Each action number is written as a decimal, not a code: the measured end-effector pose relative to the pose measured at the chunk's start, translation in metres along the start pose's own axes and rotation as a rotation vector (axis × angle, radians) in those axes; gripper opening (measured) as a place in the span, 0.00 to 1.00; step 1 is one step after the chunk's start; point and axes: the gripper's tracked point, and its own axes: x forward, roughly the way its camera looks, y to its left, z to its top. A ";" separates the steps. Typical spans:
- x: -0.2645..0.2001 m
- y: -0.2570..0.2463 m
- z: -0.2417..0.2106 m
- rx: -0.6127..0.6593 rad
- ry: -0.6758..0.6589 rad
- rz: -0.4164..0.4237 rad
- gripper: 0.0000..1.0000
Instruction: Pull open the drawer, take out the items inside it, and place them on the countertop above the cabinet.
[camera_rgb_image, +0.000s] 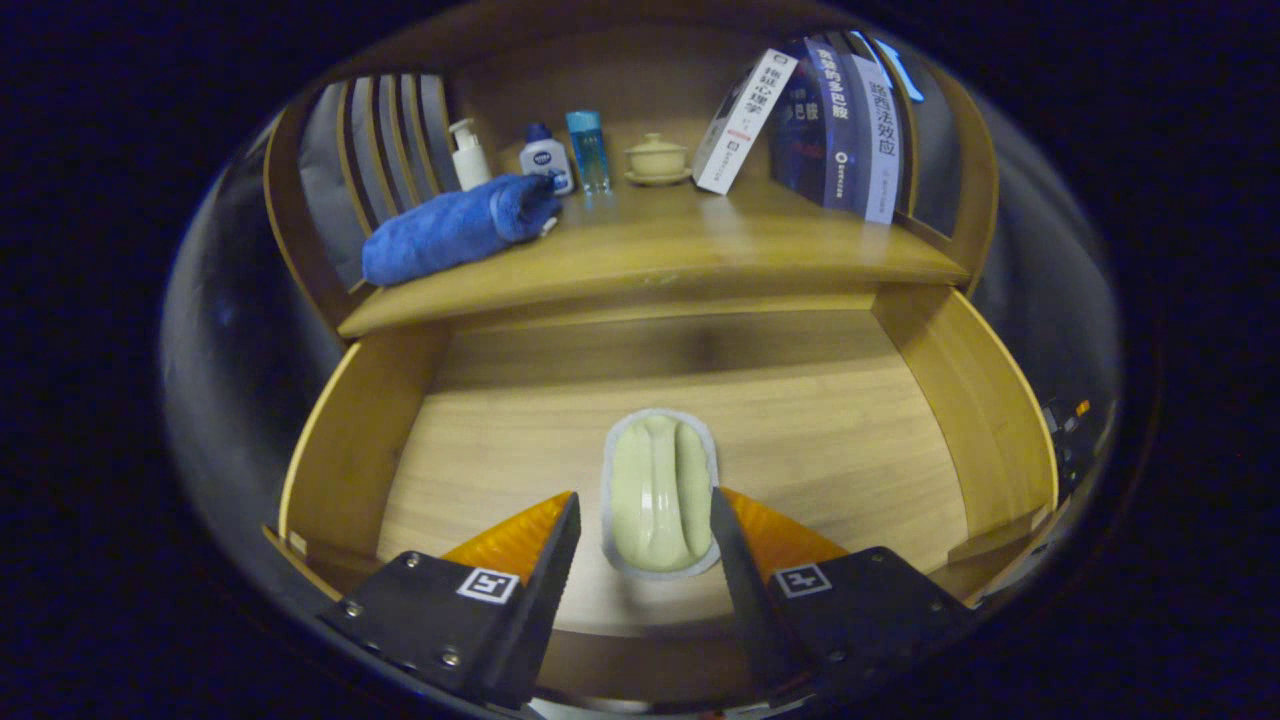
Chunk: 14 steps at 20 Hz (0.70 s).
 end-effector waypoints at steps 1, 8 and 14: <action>0.005 -0.004 -0.007 -0.012 0.020 -0.030 0.77; 0.008 0.008 -0.002 0.047 -0.093 0.036 0.12; -0.016 0.012 0.030 0.100 -0.266 0.084 0.12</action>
